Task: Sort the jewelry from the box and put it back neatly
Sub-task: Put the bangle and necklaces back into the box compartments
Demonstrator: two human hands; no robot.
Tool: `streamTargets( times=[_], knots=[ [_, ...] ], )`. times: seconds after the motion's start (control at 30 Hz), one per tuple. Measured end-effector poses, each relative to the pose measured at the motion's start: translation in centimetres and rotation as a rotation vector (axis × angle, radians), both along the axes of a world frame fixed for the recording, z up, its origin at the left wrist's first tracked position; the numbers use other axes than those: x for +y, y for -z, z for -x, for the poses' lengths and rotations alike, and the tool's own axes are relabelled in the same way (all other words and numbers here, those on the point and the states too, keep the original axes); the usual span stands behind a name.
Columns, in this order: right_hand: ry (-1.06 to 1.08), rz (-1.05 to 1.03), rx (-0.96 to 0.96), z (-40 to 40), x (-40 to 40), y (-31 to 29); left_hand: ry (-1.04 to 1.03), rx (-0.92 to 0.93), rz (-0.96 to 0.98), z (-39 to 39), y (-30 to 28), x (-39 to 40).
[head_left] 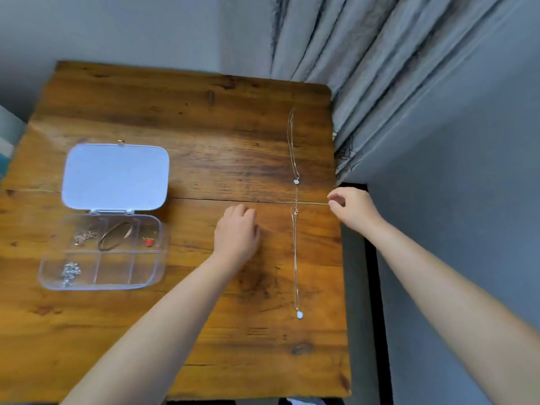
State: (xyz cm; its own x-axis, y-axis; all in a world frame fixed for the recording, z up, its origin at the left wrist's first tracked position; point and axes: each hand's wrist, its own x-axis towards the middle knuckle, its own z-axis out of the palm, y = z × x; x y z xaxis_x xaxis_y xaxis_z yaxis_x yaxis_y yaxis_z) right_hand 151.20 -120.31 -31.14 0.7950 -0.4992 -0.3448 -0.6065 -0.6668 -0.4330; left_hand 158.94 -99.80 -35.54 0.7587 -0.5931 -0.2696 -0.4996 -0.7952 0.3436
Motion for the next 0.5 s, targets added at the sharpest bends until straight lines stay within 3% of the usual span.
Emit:
streamTargets(
  times=[0.27,0.5],
  knots=[
    [-0.168,-0.022,-0.023,-3.7,-2.4,3.9,-0.168,-0.027,-0.051,2.4,4.8,-2.0],
    [-0.098,0.090,0.002,-8.6,-0.3,5.1,-0.192,-0.090,-0.035,2.8,6.1,-1.8]
  ],
)
